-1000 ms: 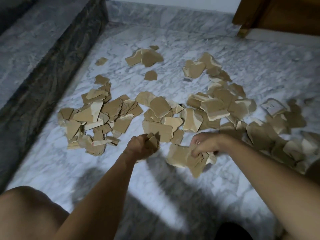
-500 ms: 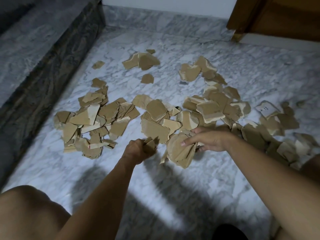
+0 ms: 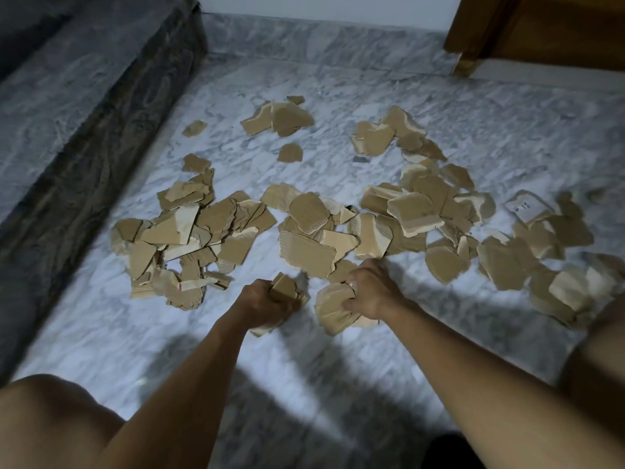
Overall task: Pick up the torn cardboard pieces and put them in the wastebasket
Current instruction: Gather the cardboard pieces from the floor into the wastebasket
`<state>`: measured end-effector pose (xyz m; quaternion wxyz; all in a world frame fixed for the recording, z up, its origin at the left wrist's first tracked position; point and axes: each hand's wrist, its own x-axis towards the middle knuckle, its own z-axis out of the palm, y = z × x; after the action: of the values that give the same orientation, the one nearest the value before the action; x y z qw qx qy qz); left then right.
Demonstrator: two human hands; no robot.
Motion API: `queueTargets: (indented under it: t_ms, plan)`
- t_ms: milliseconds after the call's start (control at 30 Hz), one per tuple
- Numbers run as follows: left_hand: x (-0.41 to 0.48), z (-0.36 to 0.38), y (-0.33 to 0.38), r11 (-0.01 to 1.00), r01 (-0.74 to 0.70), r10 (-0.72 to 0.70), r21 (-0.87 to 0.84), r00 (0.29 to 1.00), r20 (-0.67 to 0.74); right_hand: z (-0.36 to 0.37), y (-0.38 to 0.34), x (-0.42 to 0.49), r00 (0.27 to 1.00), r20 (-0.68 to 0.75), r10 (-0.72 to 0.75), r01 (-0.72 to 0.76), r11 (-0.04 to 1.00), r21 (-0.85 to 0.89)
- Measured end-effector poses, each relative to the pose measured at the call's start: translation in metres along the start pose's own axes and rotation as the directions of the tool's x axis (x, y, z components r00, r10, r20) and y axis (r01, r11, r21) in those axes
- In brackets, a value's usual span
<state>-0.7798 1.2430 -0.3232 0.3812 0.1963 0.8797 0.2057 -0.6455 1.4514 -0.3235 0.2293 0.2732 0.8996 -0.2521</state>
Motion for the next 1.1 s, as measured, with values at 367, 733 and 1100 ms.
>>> queueTargets:
  t_ms: [367, 733, 1100]
  plan:
    - [0.062, -0.030, 0.062, 0.826, -0.371, 0.375, 0.425, 0.924, 0.077, 0.014, 0.023, -0.002, 0.993, 0.096, -0.064, 0.056, 0.995, 0.081]
    - [0.056, -0.005, 0.041, 0.772, -0.306, 0.373, 0.557, 0.928, -0.007, -0.081, 0.029, 0.001, 0.951, 0.304, 0.057, -0.049, 0.998, -0.031]
    - [0.015, -0.014, -0.025, 0.928, -0.340, 0.356, 0.154, 0.930, -0.089, -0.053, -0.050, 0.073, 1.000, -0.015, 0.011, -0.014, 0.963, -0.270]
